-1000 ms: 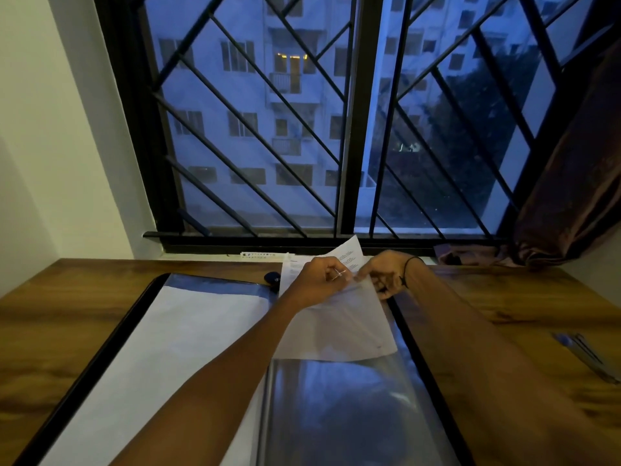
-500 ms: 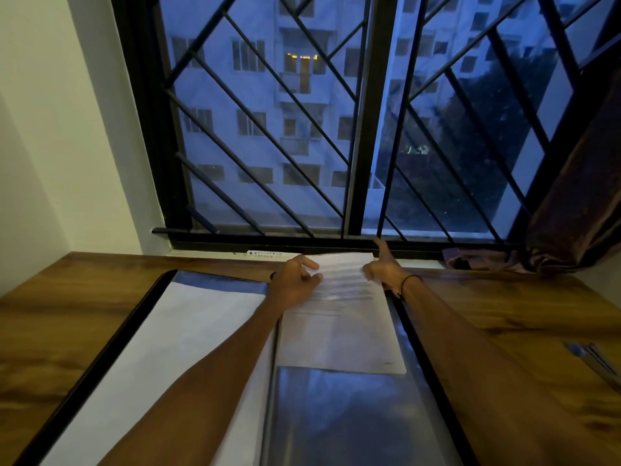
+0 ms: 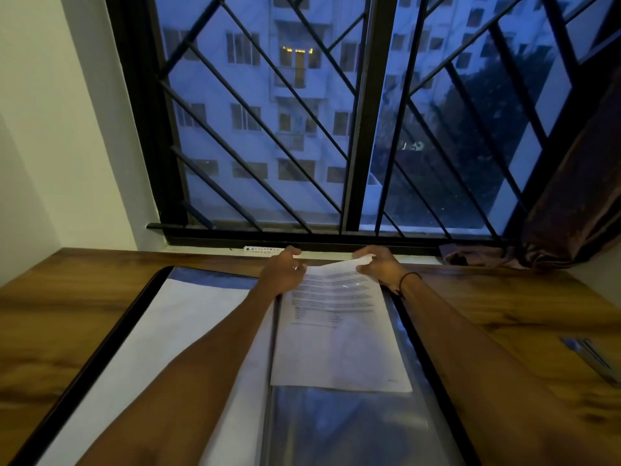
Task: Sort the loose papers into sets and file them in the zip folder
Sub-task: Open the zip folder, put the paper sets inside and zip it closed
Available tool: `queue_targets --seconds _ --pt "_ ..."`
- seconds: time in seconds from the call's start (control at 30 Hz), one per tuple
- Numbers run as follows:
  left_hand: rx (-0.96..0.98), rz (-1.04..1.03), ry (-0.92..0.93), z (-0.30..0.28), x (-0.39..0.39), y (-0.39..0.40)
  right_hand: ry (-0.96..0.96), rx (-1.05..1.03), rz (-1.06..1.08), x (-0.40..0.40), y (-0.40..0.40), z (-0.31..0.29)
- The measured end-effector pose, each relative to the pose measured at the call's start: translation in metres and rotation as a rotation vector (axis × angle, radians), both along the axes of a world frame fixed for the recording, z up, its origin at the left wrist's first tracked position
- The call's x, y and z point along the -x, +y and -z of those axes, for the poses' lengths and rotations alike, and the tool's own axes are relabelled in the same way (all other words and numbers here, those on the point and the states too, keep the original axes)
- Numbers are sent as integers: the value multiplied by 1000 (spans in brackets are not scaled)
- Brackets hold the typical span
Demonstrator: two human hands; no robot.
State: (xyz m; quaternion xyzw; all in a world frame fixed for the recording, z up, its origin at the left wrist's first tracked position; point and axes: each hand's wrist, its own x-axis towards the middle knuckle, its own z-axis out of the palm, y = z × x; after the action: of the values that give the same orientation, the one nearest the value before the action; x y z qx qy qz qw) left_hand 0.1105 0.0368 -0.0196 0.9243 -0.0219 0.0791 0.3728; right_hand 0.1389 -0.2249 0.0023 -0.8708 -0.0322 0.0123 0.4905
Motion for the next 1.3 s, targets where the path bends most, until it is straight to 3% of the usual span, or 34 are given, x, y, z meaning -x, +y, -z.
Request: queue_targets --seconds 0.2,0.37,0.5,0.63,0.9,1.17,1.3 --pt "5 29 1 -7 1 -3 50 11 -74 18 0 -12" --pt "-56 64 -80 -9 12 -10 48 38 -257 27 -7 -13" --pt "-84 176 -18 -12 20 -8 44 310 -373 28 -9 -12" --pt "-119 308 -15 -12 26 -4 85 342 -445 33 -13 -13" --pt "-175 397 -53 -16 46 3 62 371 -388 59 -11 -21" --pt "-245 252 -73 -22 69 17 36 384 -301 66 -7 -14" --pt "-409 101 -54 -48 86 60 10 348 -161 81 -3 -7"
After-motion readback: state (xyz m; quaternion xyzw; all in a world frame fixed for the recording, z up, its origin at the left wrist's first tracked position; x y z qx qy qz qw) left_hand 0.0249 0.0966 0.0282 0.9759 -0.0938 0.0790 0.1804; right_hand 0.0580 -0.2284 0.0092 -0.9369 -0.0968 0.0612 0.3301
